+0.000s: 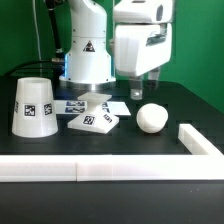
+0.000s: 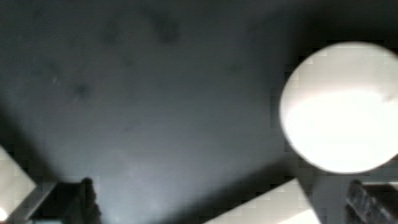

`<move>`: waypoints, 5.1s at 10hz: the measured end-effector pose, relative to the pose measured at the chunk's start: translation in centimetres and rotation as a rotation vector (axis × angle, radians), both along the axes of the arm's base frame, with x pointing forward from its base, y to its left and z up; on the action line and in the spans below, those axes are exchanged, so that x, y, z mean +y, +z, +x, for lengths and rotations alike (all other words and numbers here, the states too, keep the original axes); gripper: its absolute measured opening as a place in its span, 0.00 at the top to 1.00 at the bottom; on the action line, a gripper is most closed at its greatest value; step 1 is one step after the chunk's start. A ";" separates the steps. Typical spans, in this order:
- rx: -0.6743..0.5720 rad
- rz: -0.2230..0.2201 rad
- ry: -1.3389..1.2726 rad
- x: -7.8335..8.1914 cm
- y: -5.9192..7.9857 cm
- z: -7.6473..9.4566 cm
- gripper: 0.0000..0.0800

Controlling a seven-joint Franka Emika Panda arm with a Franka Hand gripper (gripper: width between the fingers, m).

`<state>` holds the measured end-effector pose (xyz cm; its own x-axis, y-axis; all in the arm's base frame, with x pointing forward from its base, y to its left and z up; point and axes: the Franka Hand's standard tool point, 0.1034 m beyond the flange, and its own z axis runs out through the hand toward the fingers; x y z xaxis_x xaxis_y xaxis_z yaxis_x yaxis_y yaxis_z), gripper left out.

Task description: Assemble lamp

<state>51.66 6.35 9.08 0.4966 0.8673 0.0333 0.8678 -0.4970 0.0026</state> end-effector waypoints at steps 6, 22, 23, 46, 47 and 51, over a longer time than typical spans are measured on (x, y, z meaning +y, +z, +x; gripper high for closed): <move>0.012 -0.014 0.026 -3.1 0.0 -3.8 0.13; 0.016 -0.008 0.133 -8.1 -3.8 -9.9 0.13; 0.018 -0.006 0.133 -8.1 -4.0 -9.9 0.13; -0.009 0.020 -0.156 -6.9 -4.1 -1.4 0.33; -0.010 0.025 -0.253 -6.7 -4.1 -1.4 0.33; -0.034 0.061 -0.609 -4.0 -4.0 1.8 0.33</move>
Offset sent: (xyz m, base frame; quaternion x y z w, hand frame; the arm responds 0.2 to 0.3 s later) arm 0.0000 0.0000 0.0000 0.0000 0.0000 0.0000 1.0000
